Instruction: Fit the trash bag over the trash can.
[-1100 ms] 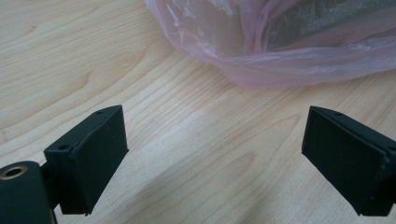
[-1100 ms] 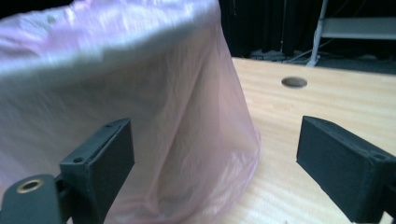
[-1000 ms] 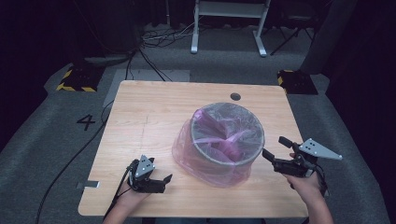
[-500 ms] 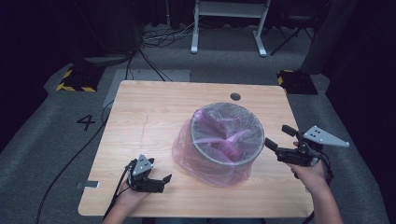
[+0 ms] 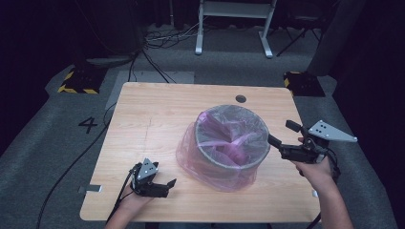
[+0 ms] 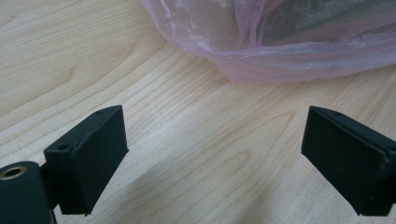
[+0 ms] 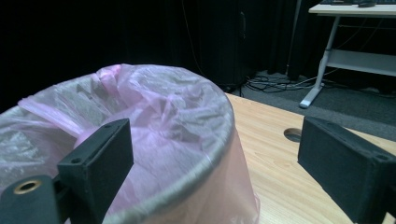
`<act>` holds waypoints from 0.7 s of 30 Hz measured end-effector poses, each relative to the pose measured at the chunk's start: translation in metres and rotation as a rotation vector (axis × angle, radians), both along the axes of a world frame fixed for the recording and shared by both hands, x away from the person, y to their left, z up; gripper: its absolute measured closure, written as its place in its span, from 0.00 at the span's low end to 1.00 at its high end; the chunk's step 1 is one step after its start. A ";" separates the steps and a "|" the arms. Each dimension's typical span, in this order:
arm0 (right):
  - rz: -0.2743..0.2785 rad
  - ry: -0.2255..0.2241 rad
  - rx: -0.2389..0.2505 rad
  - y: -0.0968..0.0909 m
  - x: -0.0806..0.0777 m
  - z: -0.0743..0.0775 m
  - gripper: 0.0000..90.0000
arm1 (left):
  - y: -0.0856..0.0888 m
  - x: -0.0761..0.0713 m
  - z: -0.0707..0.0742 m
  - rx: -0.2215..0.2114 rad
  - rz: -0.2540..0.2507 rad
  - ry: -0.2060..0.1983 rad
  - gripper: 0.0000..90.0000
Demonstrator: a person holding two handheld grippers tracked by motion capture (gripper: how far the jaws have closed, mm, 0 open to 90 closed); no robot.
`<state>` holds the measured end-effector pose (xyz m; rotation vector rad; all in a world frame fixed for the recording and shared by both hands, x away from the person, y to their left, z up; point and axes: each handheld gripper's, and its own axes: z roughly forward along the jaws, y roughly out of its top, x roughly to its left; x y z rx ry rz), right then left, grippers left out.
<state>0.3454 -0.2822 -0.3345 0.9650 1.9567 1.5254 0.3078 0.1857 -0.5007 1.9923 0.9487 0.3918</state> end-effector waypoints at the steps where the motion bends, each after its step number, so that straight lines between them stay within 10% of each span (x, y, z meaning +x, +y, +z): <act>1: 0.003 0.002 -0.001 0.001 0.000 0.002 0.12 | 0.000 0.000 0.000 0.003 -0.002 -0.002 0.08; 21: 0.044 0.019 -0.037 0.034 0.020 0.022 0.11 | 0.001 0.000 0.000 -0.002 -0.008 -0.002 0.07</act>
